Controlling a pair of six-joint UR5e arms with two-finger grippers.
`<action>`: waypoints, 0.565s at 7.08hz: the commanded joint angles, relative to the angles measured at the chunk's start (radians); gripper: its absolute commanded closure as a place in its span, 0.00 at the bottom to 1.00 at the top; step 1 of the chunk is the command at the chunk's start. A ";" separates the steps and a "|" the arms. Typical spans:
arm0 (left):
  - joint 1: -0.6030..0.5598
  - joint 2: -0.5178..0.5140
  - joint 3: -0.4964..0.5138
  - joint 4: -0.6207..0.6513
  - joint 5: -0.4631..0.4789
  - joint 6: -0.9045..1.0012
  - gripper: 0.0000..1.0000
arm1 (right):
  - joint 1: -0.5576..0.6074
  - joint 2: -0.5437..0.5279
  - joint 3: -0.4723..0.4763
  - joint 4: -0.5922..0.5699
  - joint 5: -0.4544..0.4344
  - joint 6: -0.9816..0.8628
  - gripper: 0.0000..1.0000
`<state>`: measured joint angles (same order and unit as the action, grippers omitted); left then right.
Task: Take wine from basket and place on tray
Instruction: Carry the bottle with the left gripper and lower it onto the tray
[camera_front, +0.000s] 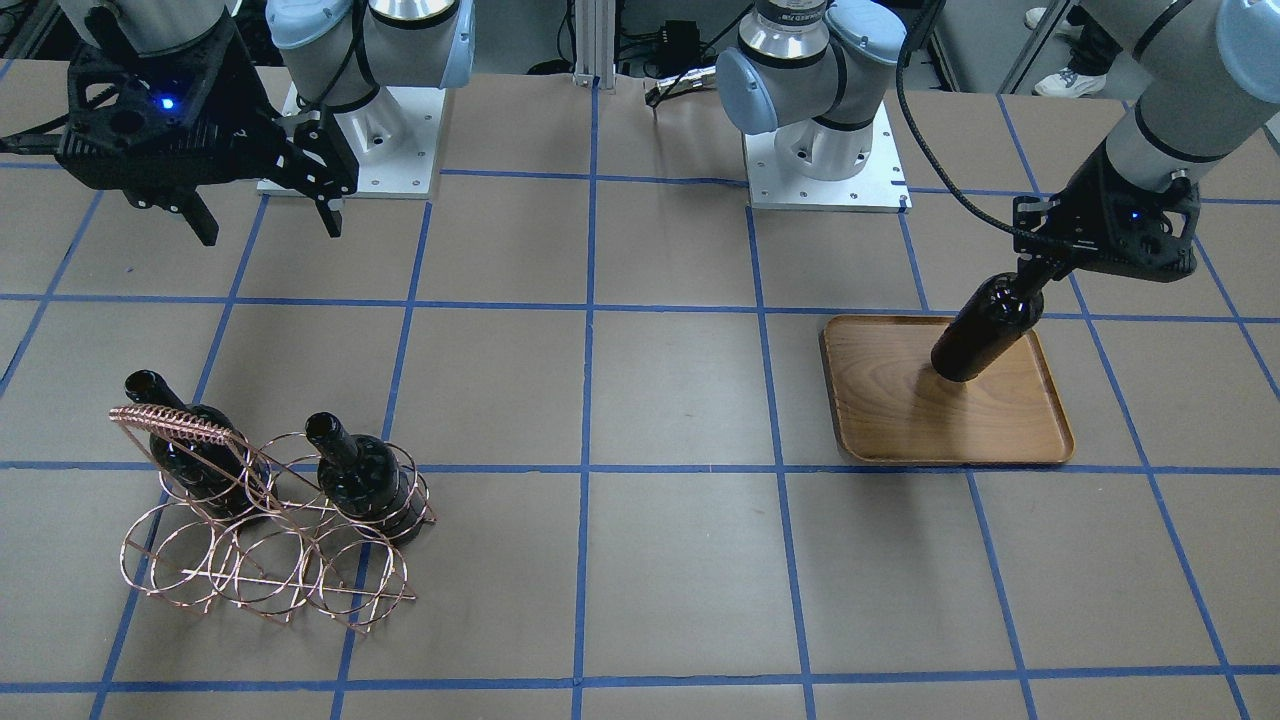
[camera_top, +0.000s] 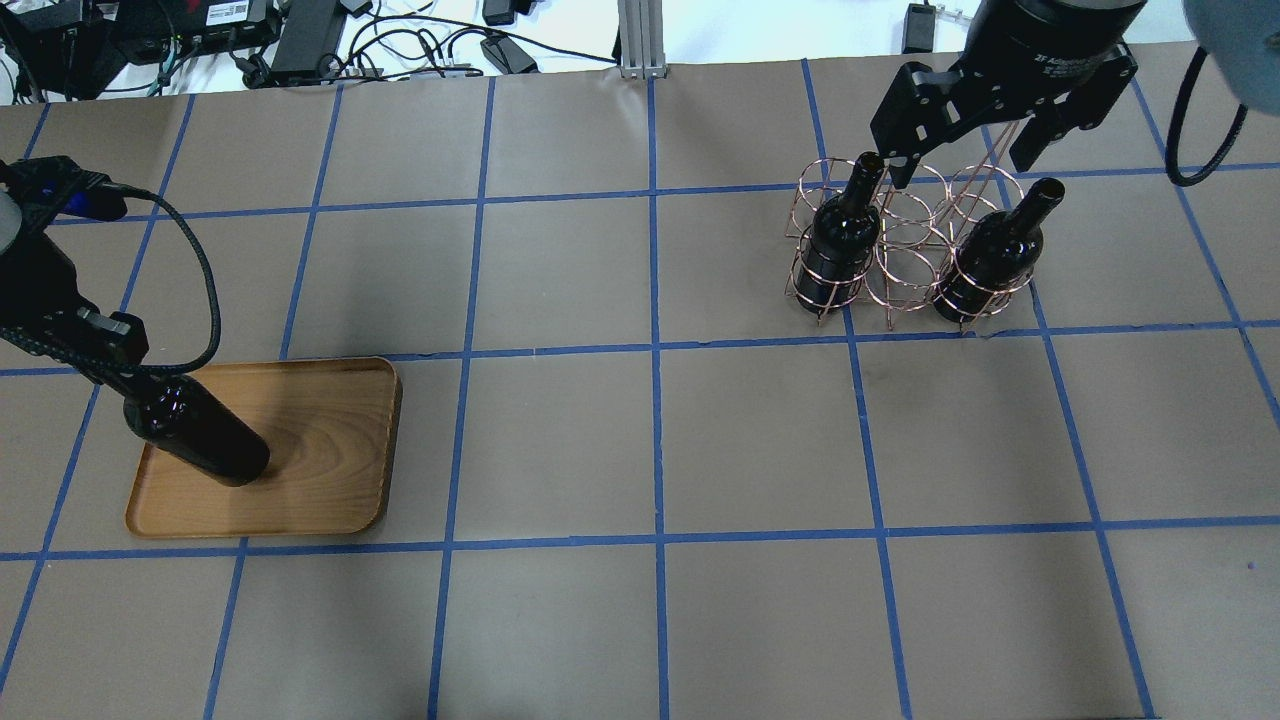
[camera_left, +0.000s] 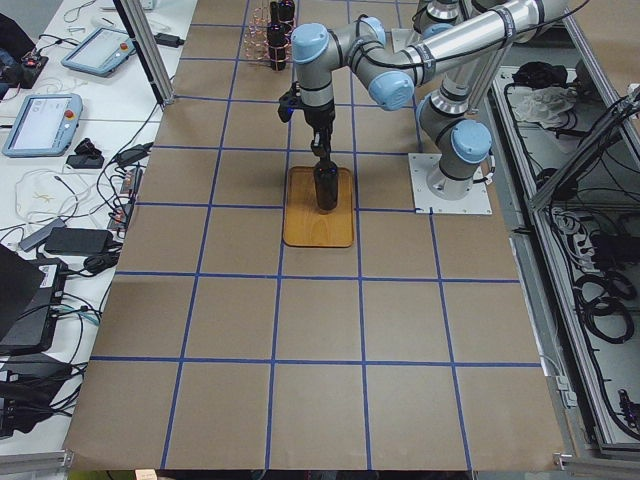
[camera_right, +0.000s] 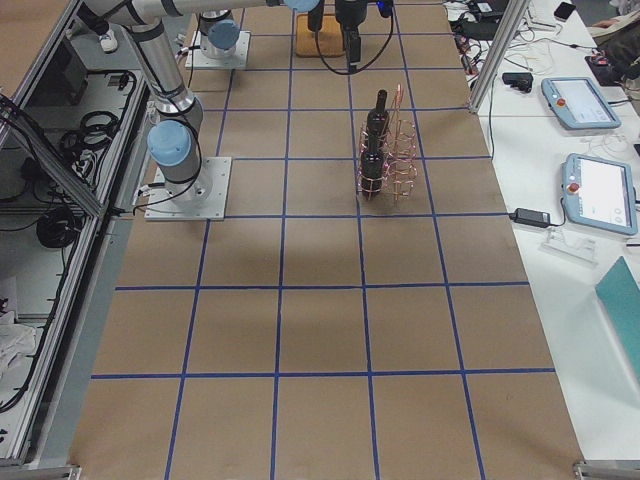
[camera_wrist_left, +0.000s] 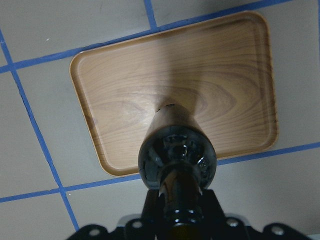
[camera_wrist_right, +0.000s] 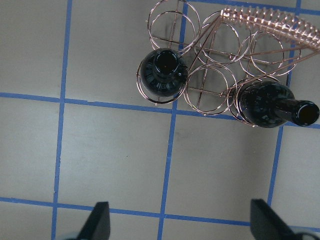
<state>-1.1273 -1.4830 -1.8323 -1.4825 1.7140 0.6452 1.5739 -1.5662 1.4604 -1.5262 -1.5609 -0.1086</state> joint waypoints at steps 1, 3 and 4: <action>0.004 -0.002 -0.004 0.007 -0.005 0.002 1.00 | 0.000 0.000 0.006 0.003 -0.001 -0.005 0.00; 0.004 -0.007 -0.004 0.011 -0.008 0.004 0.97 | 0.000 0.000 0.006 0.000 -0.001 -0.005 0.00; 0.004 -0.010 -0.004 0.019 -0.008 0.004 0.91 | 0.000 0.000 0.008 -0.011 0.001 -0.005 0.00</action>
<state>-1.1229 -1.4892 -1.8361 -1.4700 1.7062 0.6483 1.5739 -1.5666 1.4667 -1.5285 -1.5612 -0.1130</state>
